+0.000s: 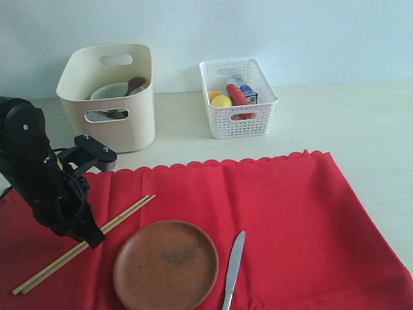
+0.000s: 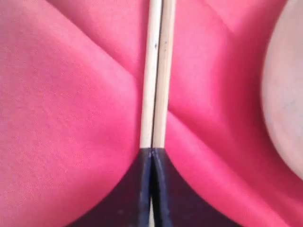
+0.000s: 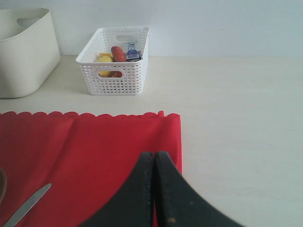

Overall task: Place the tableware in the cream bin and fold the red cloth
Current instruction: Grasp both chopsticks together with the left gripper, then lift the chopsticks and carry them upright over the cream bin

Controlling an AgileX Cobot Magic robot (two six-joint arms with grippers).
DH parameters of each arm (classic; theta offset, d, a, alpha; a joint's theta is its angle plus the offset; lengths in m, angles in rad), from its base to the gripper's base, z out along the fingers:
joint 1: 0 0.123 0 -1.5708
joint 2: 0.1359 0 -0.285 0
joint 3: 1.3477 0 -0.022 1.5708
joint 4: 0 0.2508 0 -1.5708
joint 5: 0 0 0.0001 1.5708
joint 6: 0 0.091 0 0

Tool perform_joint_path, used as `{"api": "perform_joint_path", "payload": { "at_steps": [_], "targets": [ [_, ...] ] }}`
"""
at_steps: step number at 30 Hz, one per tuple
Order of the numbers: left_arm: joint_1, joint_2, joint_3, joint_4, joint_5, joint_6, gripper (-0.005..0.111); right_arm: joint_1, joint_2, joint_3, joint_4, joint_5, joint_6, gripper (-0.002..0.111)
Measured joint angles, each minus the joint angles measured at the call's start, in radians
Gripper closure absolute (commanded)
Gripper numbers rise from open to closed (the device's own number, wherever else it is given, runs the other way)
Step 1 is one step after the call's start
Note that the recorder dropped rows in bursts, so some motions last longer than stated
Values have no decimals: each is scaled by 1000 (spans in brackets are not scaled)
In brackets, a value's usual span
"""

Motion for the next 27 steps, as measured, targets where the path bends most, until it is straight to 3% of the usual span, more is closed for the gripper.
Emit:
{"api": "perform_joint_path", "payload": {
  "at_steps": [3, 6, 8, 20, 23, 25, 27],
  "targets": [
    [0, -8, 0, 0, 11, -7, 99, 0, 0, 0, 0, 0, 0, 108],
    [0, -2, 0, 0, 11, -7, 81, 0, 0, 0, 0, 0, 0, 108],
    [0, 9, 0, -4, 8, -7, 77, 0, 0, 0, 0, 0, 0, 108],
    [0, 75, -4, -9, -20, -11, 78, 0, 0, 0, 0, 0, 0, 108],
    [0, 75, -4, -9, -20, -11, 89, 0, 0, 0, 0, 0, 0, 108],
    [0, 75, -4, -9, -21, -11, 106, 0, 0, 0, 0, 0, 0, 108],
    [0, 75, -5, -7, -22, -13, 107, 0, 0, 0, 0, 0, 0, 108]
  ]
}}
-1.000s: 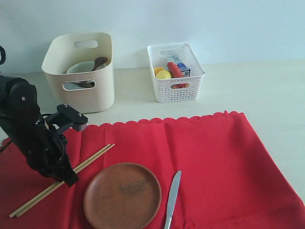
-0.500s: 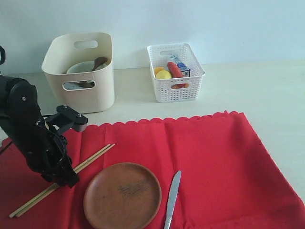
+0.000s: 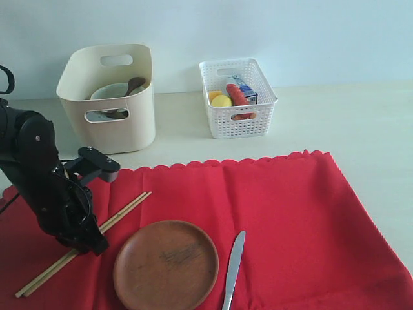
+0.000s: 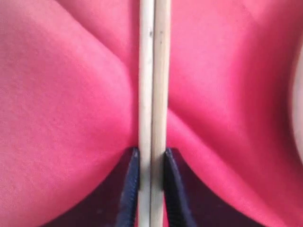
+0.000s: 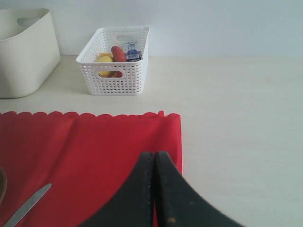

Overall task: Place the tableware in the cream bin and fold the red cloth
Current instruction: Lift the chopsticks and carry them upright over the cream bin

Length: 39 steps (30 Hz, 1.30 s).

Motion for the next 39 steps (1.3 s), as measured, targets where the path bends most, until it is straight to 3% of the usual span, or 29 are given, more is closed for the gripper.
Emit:
{"api": "perform_joint_path", "payload": {
  "at_steps": [13, 26, 32, 39],
  "targets": [
    [0, -47, -1, -2, 2, -11, 107, 0, 0, 0, 0, 0, 0, 108],
    [0, -311, -30, -2, 19, -32, 107, 0, 0, 0, 0, 0, 0, 108],
    [15, -420, -140, -4, -75, -55, 107, 0, 0, 0, 0, 0, 0, 108],
    [100, -389, -266, -4, -269, -90, 107, 0, 0, 0, 0, 0, 0, 108]
  ]
}}
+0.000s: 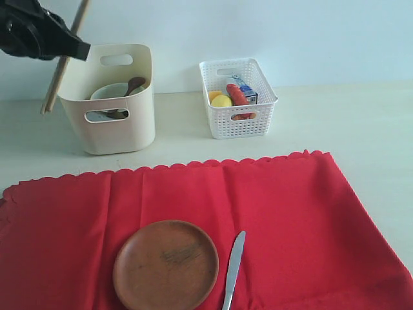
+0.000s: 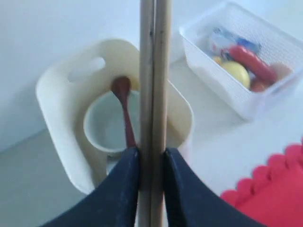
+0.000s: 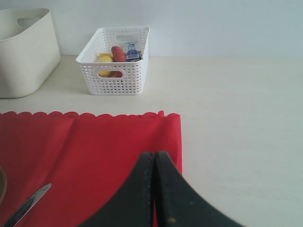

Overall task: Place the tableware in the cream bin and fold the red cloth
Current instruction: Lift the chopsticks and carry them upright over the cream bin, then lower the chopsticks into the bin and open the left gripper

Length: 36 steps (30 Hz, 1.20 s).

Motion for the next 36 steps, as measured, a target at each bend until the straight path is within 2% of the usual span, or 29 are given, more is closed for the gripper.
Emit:
{"api": "perform_joint_path", "payload": {
  "at_steps": [8, 21, 25, 31, 34, 36],
  "targets": [
    [61, 207, -210, -2, -91, 0, 107, 0, 0, 0, 0, 0, 0, 108],
    [69, 688, -589, -4, -179, -15, 107, 0, 0, 0, 0, 0, 0, 108],
    [82, 766, -624, -4, -174, -55, 107, 0, 0, 0, 0, 0, 0, 108],
    [94, 790, -634, -6, -132, -76, 106, 0, 0, 0, 0, 0, 0, 108],
    [96, 798, -640, -6, -124, -76, 100, 0, 0, 0, 0, 0, 0, 108],
    [98, 803, -642, -6, -114, -81, 89, 0, 0, 0, 0, 0, 0, 108]
  ]
}}
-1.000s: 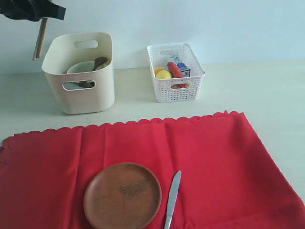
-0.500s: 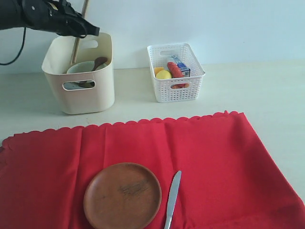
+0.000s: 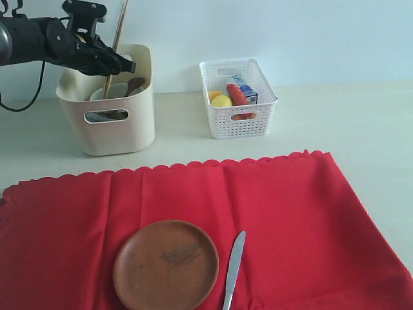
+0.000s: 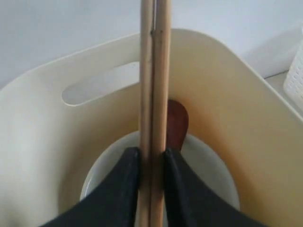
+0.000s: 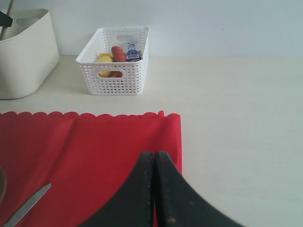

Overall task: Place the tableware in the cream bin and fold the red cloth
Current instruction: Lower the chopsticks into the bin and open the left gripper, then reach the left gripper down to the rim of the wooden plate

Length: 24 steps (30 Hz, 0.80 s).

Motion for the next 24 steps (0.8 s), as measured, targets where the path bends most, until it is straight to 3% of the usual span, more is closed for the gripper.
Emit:
{"api": "perform_joint_path", "payload": {
  "at_steps": [5, 8, 18, 24],
  "targets": [
    [11, 0, 0, -2, 56, -8, 52, 0, 0, 0, 0, 0, 0, 108],
    [15, -5, 2, -2, 76, -10, 39, 0, 0, 0, 0, 0, 0, 108],
    [17, -167, 2, -2, 124, -10, 37, 0, 0, 0, 0, 0, 0, 108],
    [16, -280, 2, -2, 358, -7, 37, 0, 0, 0, 0, 0, 0, 108]
  ]
}}
